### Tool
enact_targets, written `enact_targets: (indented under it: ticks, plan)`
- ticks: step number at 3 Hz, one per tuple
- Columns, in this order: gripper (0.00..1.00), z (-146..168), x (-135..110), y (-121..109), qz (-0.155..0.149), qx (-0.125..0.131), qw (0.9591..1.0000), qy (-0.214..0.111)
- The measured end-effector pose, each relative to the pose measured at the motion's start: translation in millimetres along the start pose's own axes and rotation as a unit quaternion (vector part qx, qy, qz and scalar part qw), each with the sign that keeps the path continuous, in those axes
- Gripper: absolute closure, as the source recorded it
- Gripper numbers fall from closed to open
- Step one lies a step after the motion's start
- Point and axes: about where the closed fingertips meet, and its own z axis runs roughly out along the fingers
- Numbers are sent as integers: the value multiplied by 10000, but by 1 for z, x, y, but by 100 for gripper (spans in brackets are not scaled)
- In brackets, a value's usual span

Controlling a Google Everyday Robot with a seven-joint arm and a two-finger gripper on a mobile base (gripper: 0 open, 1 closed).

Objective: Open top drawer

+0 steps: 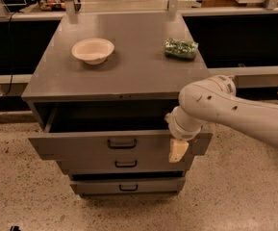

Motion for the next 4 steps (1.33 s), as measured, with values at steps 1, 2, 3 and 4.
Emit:
enact_targets:
  ticks: [1, 2, 3, 4]
  plan:
    - [37, -11, -2, 22, -42, -241, 9997, -78]
    - [48, -30, -10, 40, -169, -445, 9984, -317]
    - [69, -46, -22, 45, -403, -548, 9958, -605]
    - [63, -64, -46, 49, -868, -814, 9882, -967]
